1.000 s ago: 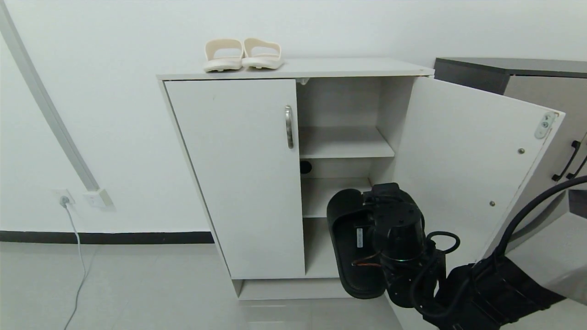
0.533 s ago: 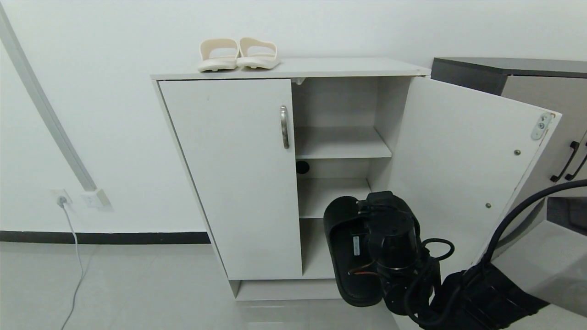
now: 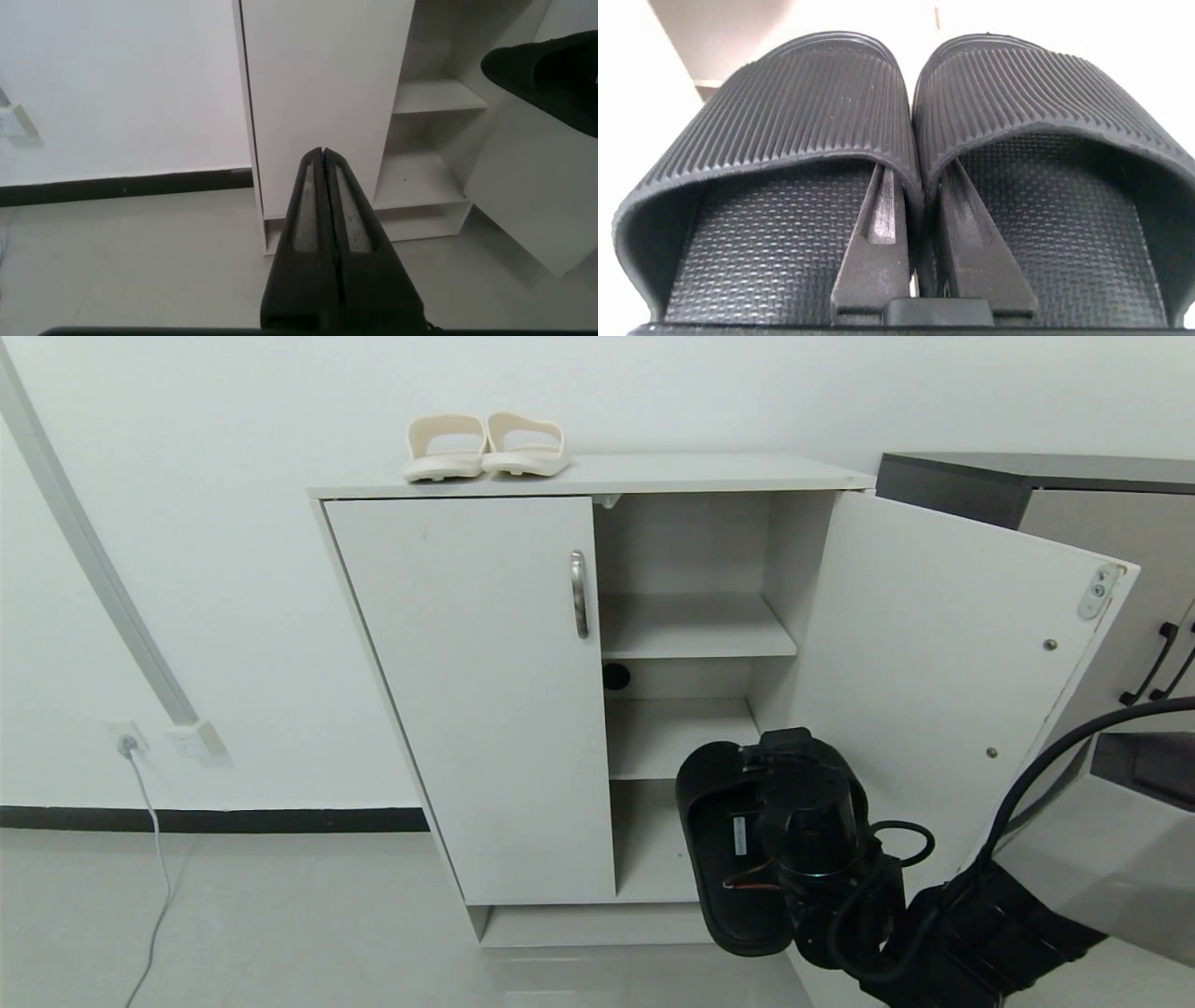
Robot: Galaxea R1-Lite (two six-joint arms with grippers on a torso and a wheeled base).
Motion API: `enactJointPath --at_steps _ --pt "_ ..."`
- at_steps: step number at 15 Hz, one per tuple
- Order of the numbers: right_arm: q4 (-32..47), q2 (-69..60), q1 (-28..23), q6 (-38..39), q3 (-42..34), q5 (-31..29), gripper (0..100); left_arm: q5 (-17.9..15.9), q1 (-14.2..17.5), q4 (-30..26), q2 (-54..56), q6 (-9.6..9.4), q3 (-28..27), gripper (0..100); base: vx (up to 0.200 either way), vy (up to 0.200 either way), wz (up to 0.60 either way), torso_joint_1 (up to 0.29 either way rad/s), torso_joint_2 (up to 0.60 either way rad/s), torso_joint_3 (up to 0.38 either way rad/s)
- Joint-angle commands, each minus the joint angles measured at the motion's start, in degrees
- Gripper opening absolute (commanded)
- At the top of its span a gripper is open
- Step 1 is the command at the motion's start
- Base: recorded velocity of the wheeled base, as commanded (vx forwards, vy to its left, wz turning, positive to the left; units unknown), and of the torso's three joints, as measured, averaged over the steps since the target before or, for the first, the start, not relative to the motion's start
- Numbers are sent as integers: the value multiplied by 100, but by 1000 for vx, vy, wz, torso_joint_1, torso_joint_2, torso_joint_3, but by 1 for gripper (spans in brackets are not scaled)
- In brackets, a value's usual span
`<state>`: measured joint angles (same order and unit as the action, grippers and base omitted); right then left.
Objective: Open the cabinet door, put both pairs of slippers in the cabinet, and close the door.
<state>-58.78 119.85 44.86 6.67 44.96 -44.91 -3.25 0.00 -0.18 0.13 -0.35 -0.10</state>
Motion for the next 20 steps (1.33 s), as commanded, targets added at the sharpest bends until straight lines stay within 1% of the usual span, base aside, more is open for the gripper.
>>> enactJointPath --at_steps 1,5,10,11,12,13,15,16,20 --pt "7 39 -144 -8 -5 26 0 0 0 1 -13 0 1 0 0 0 0 0 0 0" --pt "-2 197 -373 -8 4 149 0 0 9 1 -13 0 1 0 0 0 0 0 0 0" --pt "-63 223 -311 -8 48 202 0 0 0 1 -13 -9 1 0 0 0 0 0 0 0" --pt "-98 232 -241 -8 83 430 0 0 9 1 -13 -9 1 0 0 0 0 0 0 0" --pt "-98 294 -144 10 154 624 0 0 9 1 -13 -17 1 0 0 0 0 0 0 0" --pt "-125 557 -39 98 329 677 0 0 9 1 -13 -17 1 0 0 0 0 0 0 0" --pt "-160 1067 -13 265 953 685 0 0 9 1 -13 -9 1 0 0 0 0 0 0 0" --pt "-160 1225 -30 274 1138 685 0 0 9 1 -13 -9 1 0 0 0 0 0 0 0" --pt "-160 1410 -127 291 1235 685 0 -8 9 1 -13 -35 1 0 0 0 0 0 0 0"
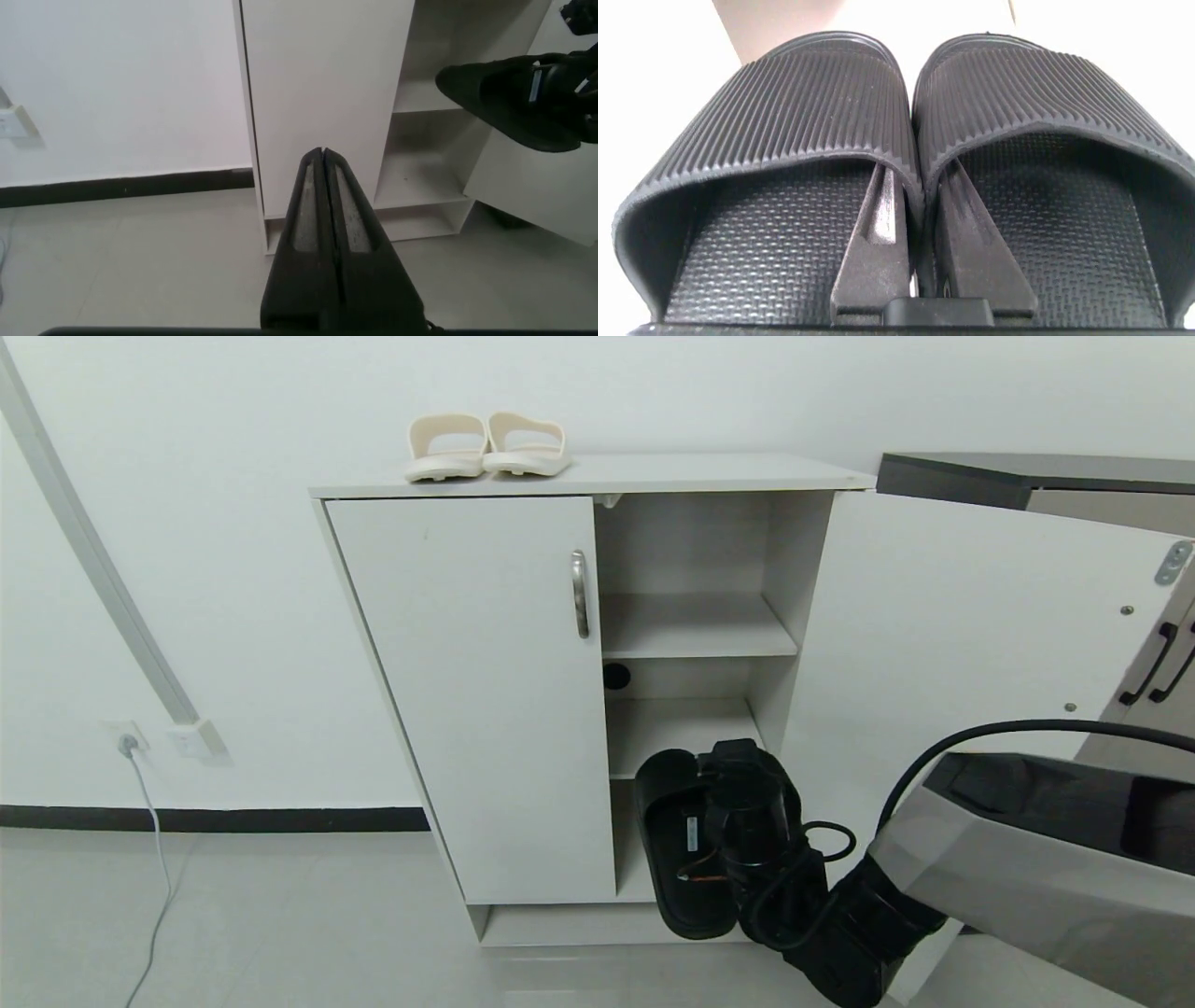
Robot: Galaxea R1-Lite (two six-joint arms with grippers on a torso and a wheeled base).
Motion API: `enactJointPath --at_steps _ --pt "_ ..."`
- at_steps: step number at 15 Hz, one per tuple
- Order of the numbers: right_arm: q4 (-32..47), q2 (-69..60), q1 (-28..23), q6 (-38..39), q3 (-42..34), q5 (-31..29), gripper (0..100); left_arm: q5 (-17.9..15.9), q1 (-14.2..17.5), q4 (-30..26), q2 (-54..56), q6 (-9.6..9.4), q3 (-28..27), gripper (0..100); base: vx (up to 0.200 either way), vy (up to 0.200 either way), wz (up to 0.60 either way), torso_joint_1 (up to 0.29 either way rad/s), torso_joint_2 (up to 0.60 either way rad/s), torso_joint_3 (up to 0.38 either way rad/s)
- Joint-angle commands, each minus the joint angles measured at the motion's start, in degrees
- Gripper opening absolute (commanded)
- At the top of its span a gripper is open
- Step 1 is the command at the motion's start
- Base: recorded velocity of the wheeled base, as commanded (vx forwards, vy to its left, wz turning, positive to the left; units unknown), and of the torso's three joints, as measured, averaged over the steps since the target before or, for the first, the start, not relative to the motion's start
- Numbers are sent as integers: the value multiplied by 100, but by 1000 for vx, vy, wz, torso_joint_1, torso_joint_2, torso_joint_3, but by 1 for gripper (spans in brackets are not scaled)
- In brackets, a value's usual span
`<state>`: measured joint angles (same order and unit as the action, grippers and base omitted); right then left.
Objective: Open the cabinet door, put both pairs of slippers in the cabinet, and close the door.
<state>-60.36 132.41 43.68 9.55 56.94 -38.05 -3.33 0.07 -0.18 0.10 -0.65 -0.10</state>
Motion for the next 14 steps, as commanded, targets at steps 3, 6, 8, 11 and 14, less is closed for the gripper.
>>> enactJointPath --at_steps 3,6,8,11,14 --pt "-3 241 -9 12 89 -1 0 -1 1 1 -10 -6 1 0 0 0 0 0 0 0" --pt "-3 259 -9 12 89 -1 0 -1 1 1 -10 3 1 0 0 0 0 0 0 0" --pt "-3 276 -9 12 98 -1 0 -1 1 1 -10 3 1 0 0 0 0 0 0 0" --pt "-3 303 -9 12 107 -1 0 -1 1 1 -10 -6 1 0 0 0 0 2 4 -119" --pt "-38 461 -61 65 230 -10 0 -1 1 1 -10 3 1 0 0 0 0 2 1 -190"
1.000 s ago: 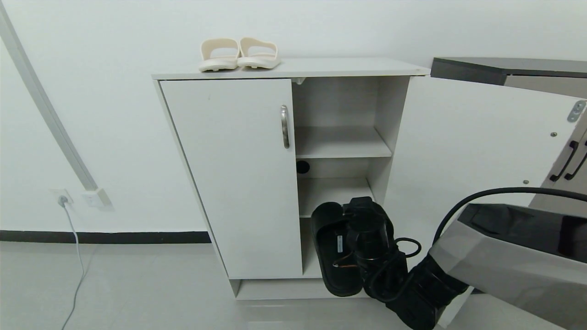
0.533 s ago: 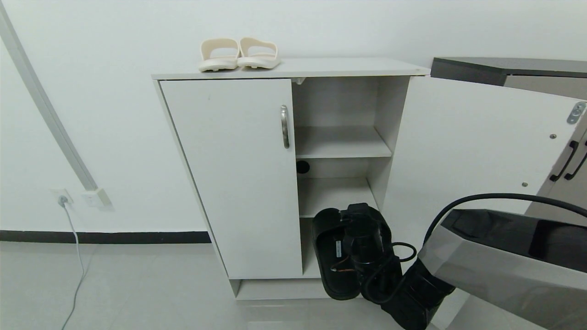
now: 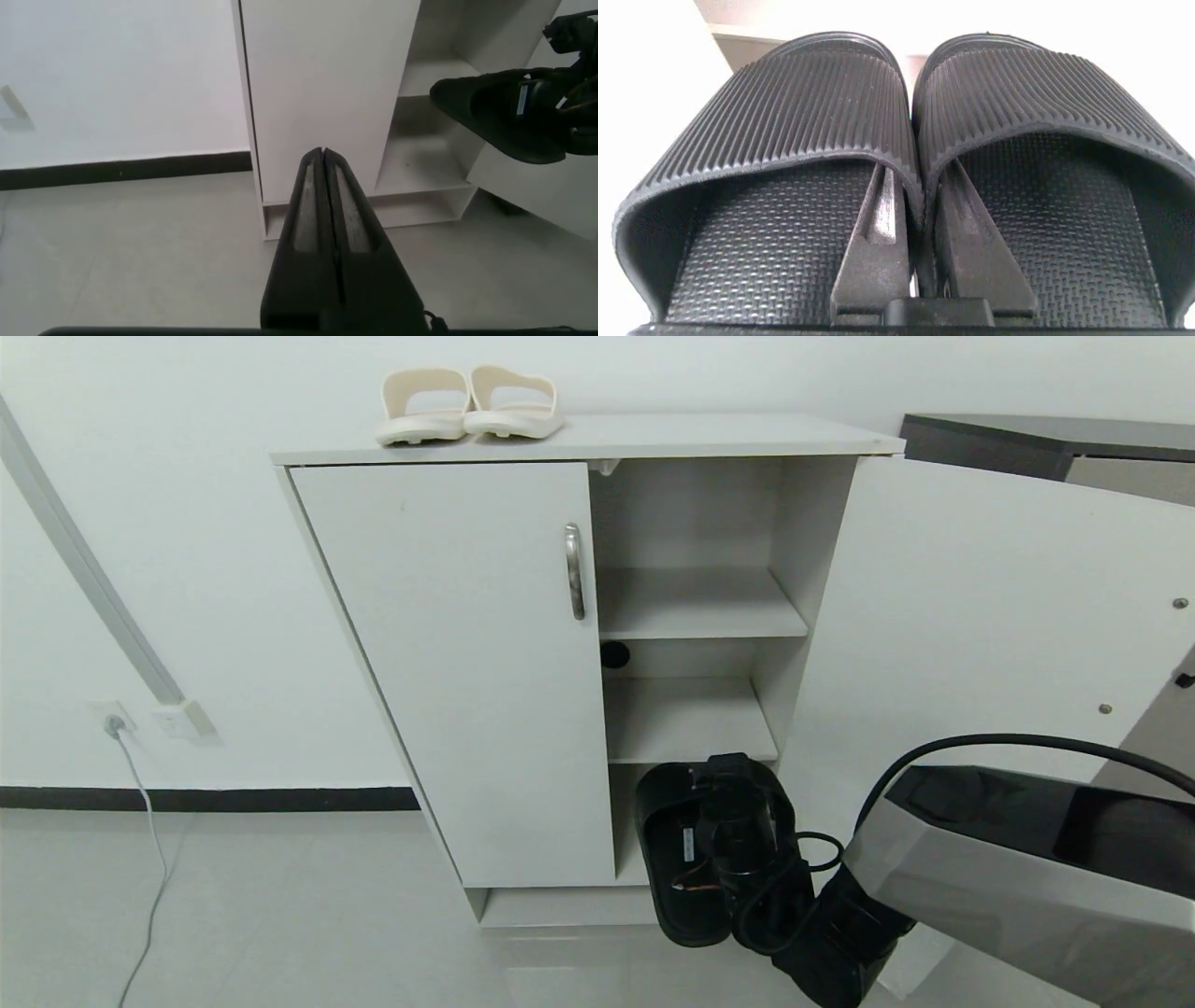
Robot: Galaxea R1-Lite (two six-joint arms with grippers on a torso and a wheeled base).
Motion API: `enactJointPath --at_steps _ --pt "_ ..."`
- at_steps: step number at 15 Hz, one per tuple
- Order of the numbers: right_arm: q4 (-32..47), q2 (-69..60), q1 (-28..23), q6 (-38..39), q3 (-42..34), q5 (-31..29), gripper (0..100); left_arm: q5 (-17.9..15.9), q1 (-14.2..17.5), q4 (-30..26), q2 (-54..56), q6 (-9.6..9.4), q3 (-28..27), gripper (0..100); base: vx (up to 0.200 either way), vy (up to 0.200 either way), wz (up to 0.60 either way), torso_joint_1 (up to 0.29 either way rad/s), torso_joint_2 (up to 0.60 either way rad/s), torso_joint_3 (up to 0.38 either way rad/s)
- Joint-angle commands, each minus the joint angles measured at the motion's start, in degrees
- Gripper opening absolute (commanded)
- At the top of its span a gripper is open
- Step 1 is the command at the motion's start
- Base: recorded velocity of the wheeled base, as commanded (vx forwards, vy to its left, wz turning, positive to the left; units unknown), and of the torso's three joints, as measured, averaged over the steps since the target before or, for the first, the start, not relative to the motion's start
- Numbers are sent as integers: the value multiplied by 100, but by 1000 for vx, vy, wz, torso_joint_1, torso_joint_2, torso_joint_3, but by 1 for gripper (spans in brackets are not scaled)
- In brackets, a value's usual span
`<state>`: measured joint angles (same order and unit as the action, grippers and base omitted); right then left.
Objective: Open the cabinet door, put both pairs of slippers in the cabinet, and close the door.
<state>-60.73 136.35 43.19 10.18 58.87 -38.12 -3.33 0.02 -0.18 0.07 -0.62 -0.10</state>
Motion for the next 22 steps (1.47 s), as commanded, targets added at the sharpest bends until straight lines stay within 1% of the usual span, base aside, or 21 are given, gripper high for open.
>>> enactJointPath --at_steps 1,6,8,10,11,13,22 --pt "-97 67 -12 2 37 -38 0 8 -2 1 -7 1 1 0 0 0 0 2 2 -183" --pt "-984 181 -12 -253 -7 -55 0 8 6 1 -7 18 1 0 0 0 0 3 1 -195" --pt "-1318 295 -12 -464 -7 -73 0 8 6 1 -7 9 1 0 0 0 0 10 7 -81" --pt "-1916 445 -12 -763 -16 -73 0 8 6 1 -7 9 1 0 0 0 0 0 0 0" --pt "-2048 471 -21 -842 -16 -73 0 8 6 1 -7 9 1 0 0 0 0 0 0 0" --pt "-2065 480 -21 -851 -16 -73 0 8 -2 1 -7 9 1 0 0 0 0 0 0 0" --pt "-2039 489 -92 -860 11 -73 0 8 6 1 -7 18 1 0 200 0 0 2 1 2"
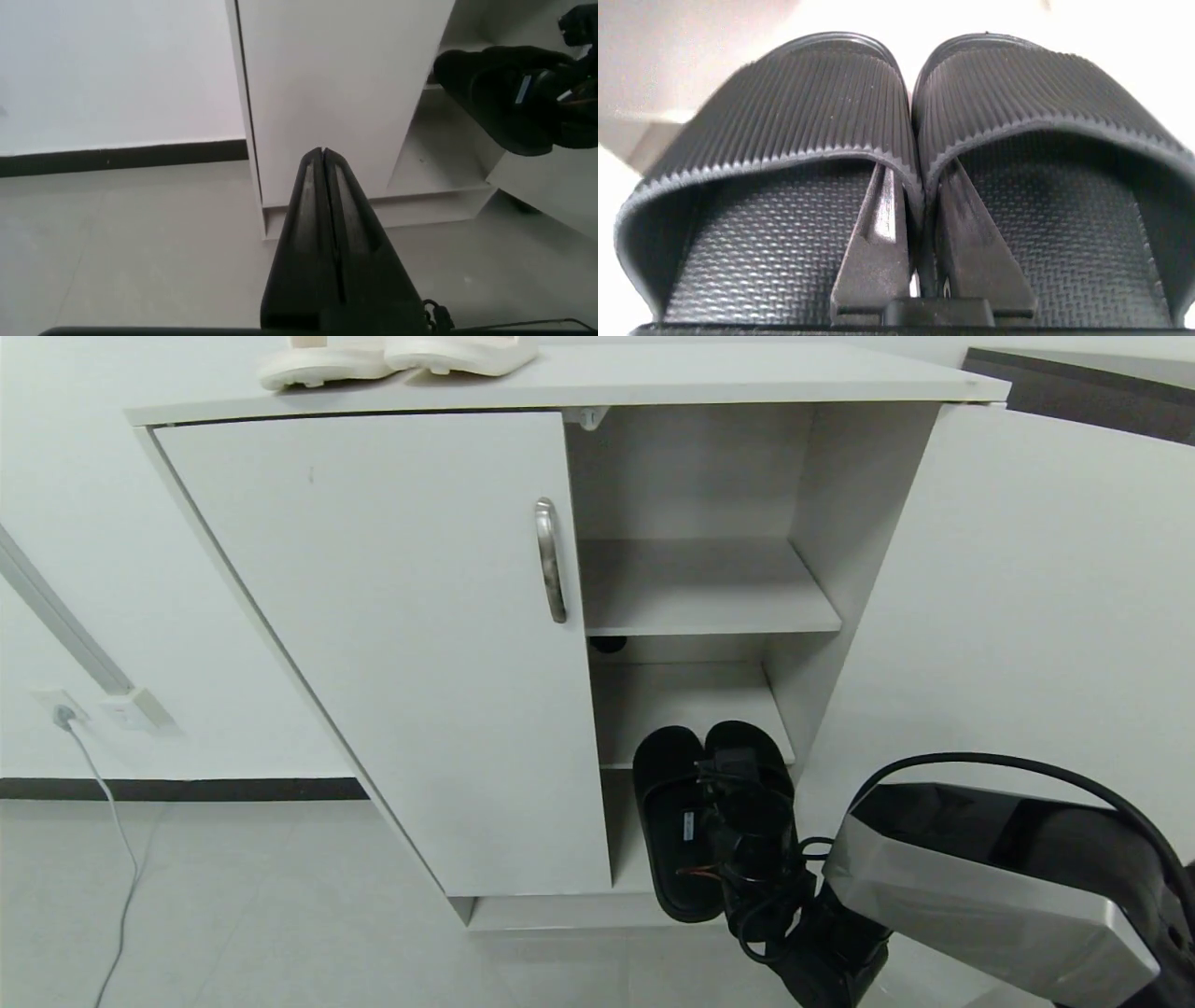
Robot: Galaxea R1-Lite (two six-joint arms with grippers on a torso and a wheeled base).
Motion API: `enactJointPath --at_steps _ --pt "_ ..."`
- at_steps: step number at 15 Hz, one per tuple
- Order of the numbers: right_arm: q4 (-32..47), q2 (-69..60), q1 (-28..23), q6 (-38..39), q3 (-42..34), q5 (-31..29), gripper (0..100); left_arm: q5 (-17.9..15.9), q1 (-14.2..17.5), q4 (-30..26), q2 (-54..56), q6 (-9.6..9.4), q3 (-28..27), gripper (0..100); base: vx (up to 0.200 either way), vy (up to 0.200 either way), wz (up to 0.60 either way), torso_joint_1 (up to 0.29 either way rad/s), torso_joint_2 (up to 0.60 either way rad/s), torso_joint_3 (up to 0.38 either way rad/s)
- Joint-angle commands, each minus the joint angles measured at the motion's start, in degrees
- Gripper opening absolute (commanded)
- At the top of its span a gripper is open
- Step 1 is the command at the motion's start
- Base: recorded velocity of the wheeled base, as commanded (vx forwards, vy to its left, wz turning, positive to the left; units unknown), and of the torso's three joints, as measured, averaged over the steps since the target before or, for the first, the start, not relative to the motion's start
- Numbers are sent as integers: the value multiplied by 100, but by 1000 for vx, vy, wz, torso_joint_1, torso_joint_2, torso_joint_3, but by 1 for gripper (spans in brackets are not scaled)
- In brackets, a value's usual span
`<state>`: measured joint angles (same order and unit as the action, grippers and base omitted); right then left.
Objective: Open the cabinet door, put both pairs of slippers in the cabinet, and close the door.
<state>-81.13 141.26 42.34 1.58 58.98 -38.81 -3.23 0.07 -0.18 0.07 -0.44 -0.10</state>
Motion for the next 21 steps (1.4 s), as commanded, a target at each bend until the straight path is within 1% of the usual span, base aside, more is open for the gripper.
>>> enactJointPath --at_steps 1,3,8,10,13,15,17,19,20,21 --pt "1 15 -6 0 0 -3 0 -2 1 1 -7 0 1 0 200 0 0 7 2 2" --pt "-8 68 -15 0 0 -3 0 -2 1 1 -7 0 1 0 200 0 0 5 -2 2" --pt "62 103 -59 -27 -9 32 0 -2 1 1 -7 9 1 0 0 0 0 0 0 0" --pt "370 103 -173 0 96 41 0 -2 -7 9 -7 0 1 0 0 0 0 0 0 0" --pt "915 147 -296 44 676 41 0 -2 1 9 -7 0 1 0 0 0 0 0 0 0" --pt "1583 270 -419 167 1380 49 0 -2 -7 9 -7 0 1 0 0 0 0 0 0 0" --pt "2013 393 -534 246 1924 67 0 -2 1 1 -7 0 1 0 0 0 0 0 0 0" --pt "2330 525 -578 255 2478 67 0 -2 -7 9 -7 0 1 0 0 0 0 0 0 0" --pt "2435 542 -569 255 2592 67 0 -2 1 9 -7 0 1 0 0 0 0 0 0 0" --pt "2620 613 -569 272 2926 67 0 -2 1 1 -7 0 1 0 0 0 0 0 0 0"
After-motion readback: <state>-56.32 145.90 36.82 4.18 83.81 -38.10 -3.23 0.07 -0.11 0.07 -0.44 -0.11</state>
